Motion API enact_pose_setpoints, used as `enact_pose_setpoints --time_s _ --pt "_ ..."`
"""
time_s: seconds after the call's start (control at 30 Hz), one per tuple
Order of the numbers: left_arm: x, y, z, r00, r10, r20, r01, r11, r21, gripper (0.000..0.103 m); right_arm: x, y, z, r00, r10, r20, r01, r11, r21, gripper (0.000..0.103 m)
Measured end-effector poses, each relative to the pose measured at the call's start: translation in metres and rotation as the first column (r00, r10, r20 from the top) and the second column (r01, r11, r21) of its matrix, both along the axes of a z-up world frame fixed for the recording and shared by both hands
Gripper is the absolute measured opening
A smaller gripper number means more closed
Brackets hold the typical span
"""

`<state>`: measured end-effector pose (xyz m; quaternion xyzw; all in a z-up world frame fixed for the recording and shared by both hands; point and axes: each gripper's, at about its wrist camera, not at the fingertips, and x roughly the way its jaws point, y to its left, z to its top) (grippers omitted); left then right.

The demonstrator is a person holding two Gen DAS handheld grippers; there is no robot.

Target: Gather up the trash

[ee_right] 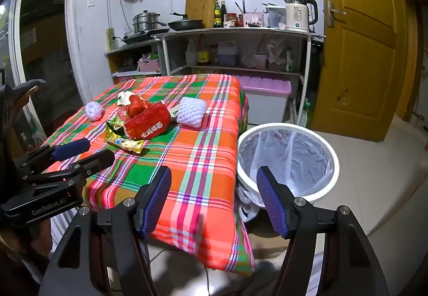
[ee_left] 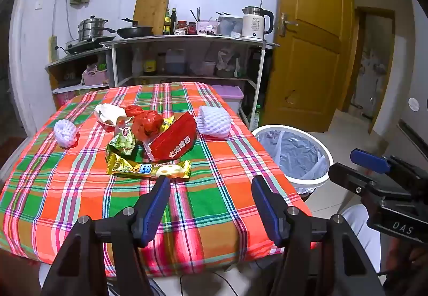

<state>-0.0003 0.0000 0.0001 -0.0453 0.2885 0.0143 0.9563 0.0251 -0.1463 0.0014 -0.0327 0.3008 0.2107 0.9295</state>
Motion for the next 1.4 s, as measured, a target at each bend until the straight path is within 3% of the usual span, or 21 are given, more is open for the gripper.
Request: enact_pose_setpoints --time_s 1.4 --pt "-0.0032 -0.0014 0.0052 1.0 -0.007 0.005 0.007 1.0 -0.019 0.062 0.0 0.0017 -0.0039 1.0 -0.003 -0.012 0.003 1.0 -0.009 0.067"
